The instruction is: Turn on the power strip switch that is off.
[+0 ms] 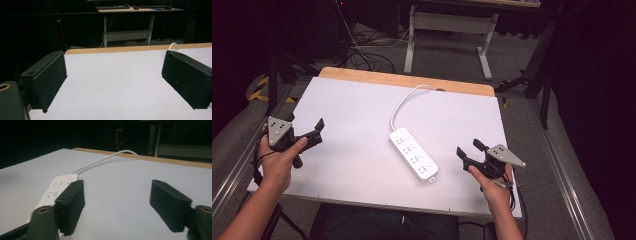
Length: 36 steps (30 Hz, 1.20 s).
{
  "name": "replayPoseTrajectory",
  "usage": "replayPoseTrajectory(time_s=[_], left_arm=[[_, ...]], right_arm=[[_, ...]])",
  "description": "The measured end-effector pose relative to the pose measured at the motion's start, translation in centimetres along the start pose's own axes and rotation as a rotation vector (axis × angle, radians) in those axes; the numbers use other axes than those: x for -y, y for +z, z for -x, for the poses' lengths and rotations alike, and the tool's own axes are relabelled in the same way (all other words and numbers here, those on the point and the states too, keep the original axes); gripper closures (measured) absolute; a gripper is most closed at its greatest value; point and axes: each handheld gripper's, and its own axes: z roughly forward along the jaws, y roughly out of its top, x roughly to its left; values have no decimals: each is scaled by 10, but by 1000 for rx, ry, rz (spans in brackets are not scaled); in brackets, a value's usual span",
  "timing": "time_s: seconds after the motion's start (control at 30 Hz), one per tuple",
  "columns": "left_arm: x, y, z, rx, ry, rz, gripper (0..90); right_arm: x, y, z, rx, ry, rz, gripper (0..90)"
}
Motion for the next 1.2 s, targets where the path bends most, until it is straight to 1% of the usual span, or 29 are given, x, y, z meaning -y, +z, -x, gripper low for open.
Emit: replayPoseTrajectory(time_s=[0.07,0.17,0.37,0.5,0.6,0.7,0.77,0.9,1.03,1.13,1.2], left_arm=[[0,0,0,0,0,0,66],[0,0,0,0,-1,0,66],[0,0,0,1,3,1,66],[0,0,0,3,-1,2,66],[0,0,0,4,0,2,66],[0,1,1,6,3,1,68],[0,1,1,8,3,1,68],[0,1,1,13,4,1,69],[0,1,1,14,8,2,70],[0,1,1,15,7,2,71],[0,1,1,16,7,2,71]], right_arm=[[0,0,0,-13,6,-8,365],[0,0,0,-27,12,-12,408],[0,-1,0,-27,-7,-11,423],[0,-1,0,-24,-2,-15,427],[0,-1,-1,-37,27,-27,459],[-1,-1,-2,-56,40,-52,535],[-1,-1,-3,-65,47,-58,580],[-3,-2,-5,-70,49,-79,675],[-4,-3,-5,-93,96,-113,767],[-6,-4,-4,-110,116,-140,837],[-7,-5,-4,-123,123,-147,897]])
